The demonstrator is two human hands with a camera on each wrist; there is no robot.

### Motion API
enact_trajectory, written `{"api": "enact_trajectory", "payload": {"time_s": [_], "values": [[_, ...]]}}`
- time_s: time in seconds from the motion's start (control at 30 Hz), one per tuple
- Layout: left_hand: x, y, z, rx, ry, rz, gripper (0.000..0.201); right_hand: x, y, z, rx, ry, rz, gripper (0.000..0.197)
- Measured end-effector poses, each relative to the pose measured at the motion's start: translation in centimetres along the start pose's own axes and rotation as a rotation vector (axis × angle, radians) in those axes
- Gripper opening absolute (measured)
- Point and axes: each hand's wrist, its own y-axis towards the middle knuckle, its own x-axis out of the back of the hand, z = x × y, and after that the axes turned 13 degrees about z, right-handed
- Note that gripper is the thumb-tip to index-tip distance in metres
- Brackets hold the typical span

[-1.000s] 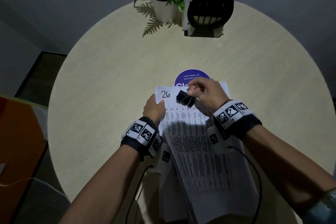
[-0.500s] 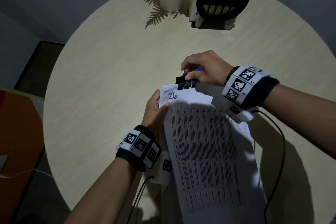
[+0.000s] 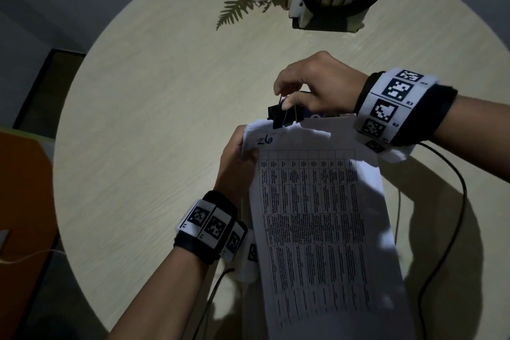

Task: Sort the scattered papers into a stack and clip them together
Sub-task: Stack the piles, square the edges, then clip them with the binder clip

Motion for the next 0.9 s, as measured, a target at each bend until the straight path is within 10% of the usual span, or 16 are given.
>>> {"api": "enact_trajectory", "payload": {"time_s": [0.5,0.67,0.9], "values": [[0.1,2.1,-0.8,0.168,-0.186,0.122,0.035,1.8,1.6,-1.8,-0.332,0.142,0.396,0.037],[0.3,3.0,-1.7,0.114,-0.204,0.31,0.018,1.0,1.8,-2.1,-0.324,0.086,0.269,0.024],[-0.3,3.6,-0.8,0.173,-0.02,0.082,0.029,1.1,0.8,-2.8,-0.336,0.091,0.17,0.016]]}}
